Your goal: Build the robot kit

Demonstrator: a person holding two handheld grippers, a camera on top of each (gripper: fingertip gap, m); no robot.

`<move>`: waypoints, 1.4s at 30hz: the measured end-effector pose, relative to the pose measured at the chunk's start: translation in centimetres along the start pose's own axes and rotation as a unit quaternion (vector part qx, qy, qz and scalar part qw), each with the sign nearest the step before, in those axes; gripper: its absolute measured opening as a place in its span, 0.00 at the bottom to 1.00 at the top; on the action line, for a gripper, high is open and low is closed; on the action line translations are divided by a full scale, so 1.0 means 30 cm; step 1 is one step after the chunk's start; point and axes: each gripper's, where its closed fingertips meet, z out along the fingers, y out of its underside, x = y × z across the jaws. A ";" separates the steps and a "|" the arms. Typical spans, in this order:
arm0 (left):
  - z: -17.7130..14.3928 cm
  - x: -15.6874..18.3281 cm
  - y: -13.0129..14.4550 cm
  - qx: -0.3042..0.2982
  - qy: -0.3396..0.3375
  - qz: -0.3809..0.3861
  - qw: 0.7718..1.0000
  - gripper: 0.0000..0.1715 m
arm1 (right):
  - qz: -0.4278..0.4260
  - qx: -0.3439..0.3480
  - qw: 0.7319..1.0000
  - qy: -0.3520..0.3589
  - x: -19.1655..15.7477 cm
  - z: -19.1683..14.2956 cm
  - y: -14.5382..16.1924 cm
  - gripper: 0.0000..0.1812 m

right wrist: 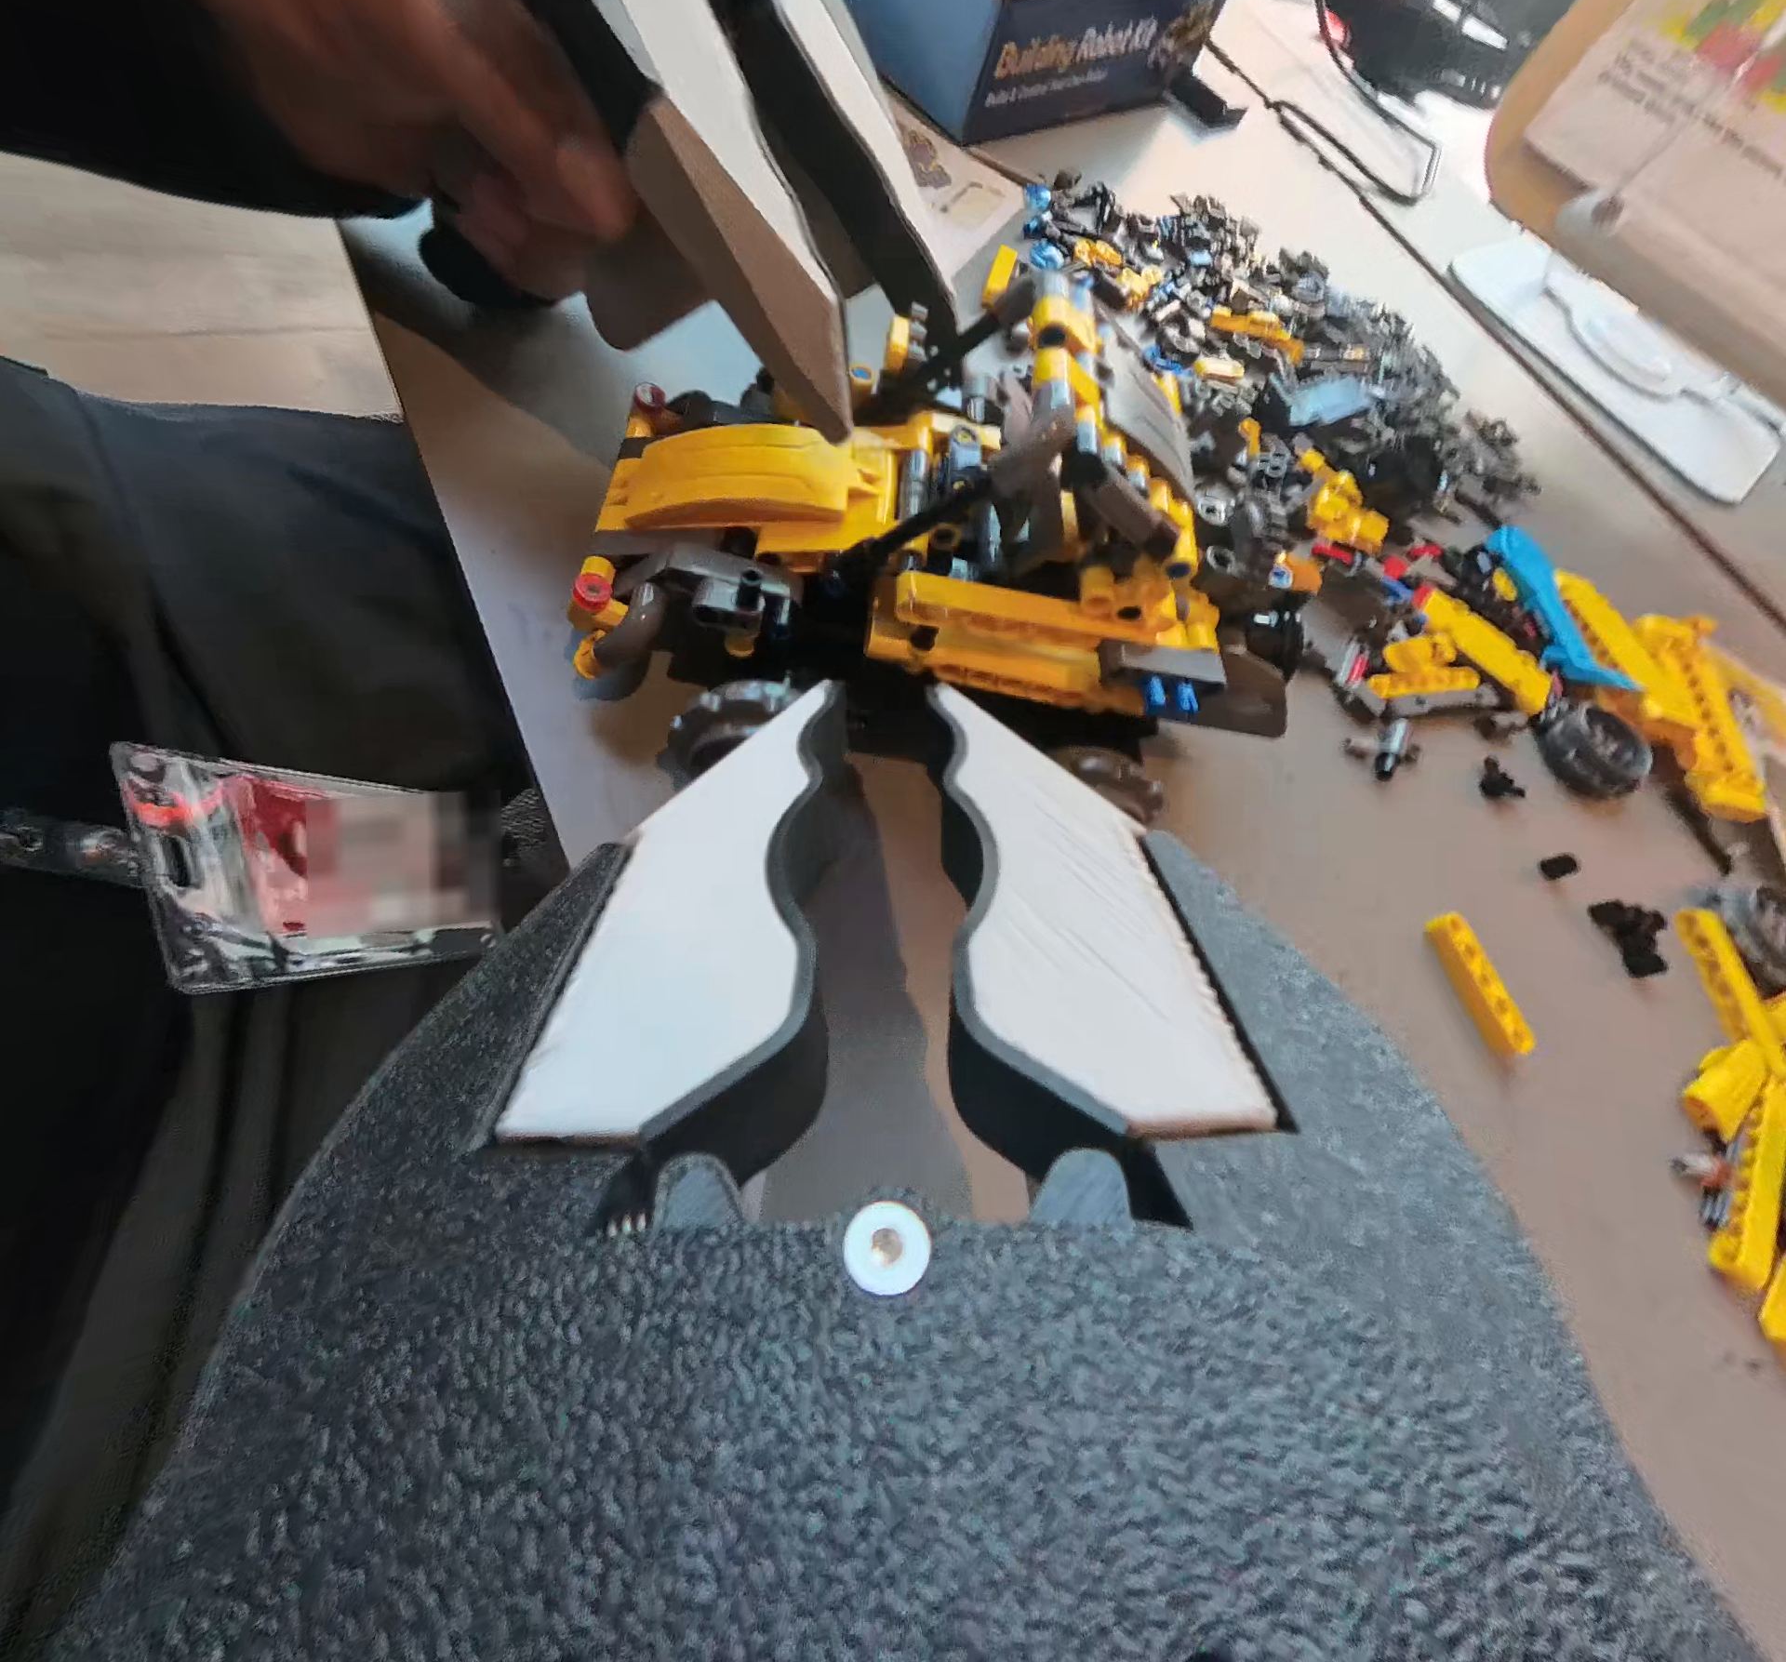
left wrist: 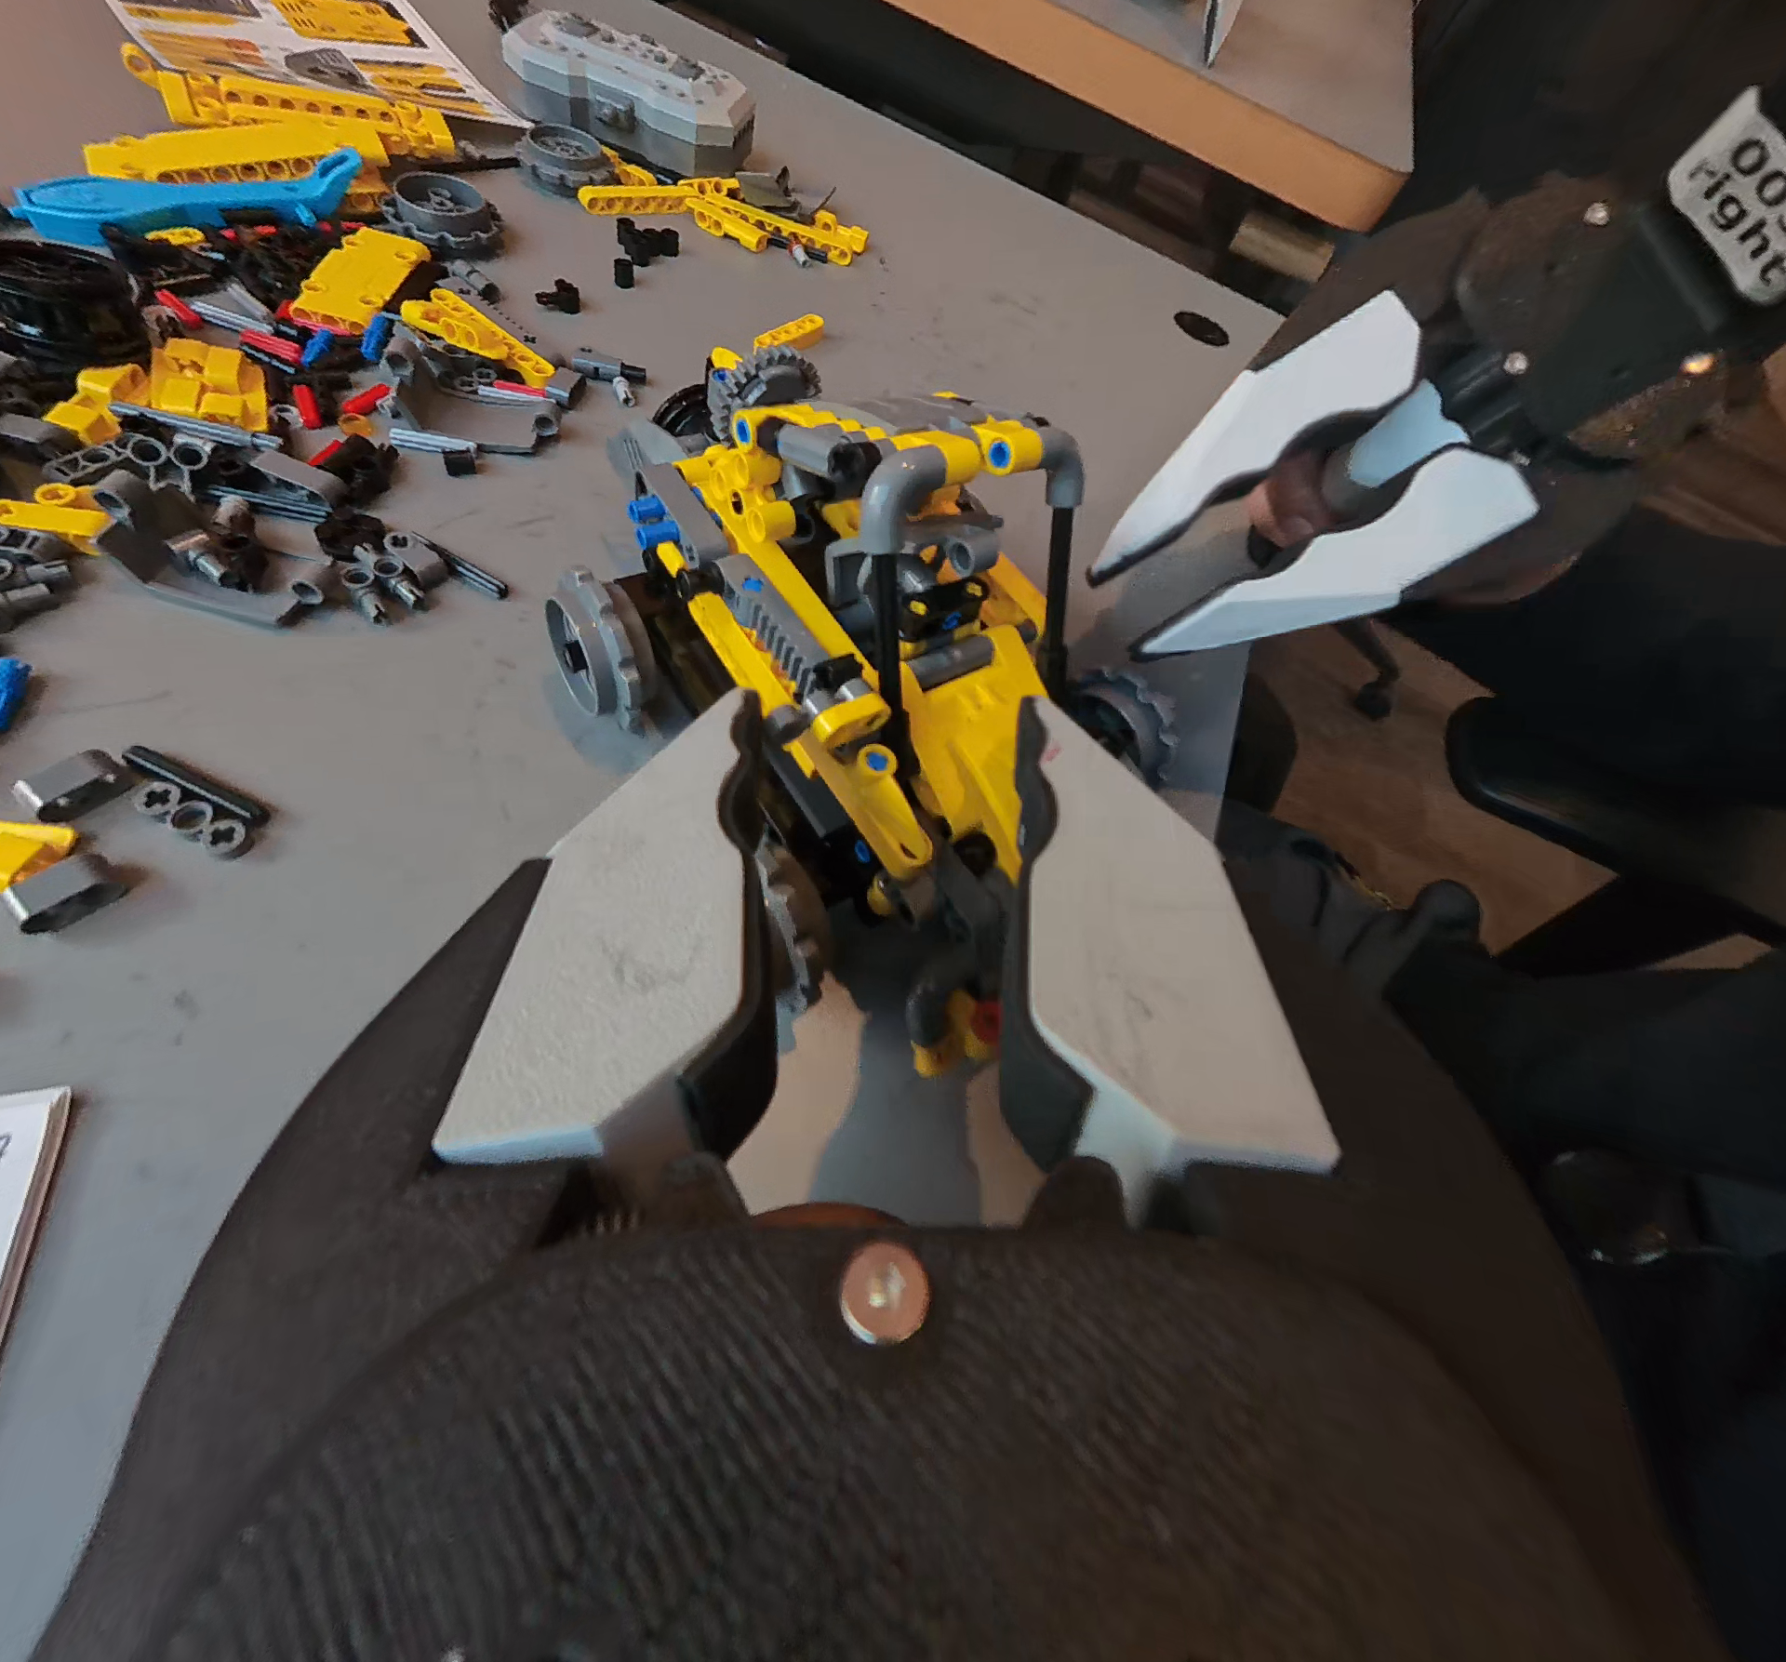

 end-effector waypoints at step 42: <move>-0.035 0.095 0.041 -0.074 -0.042 -0.060 0.995 0.60 | 0.138 -0.008 0.988 -0.070 0.187 -0.009 0.078 0.17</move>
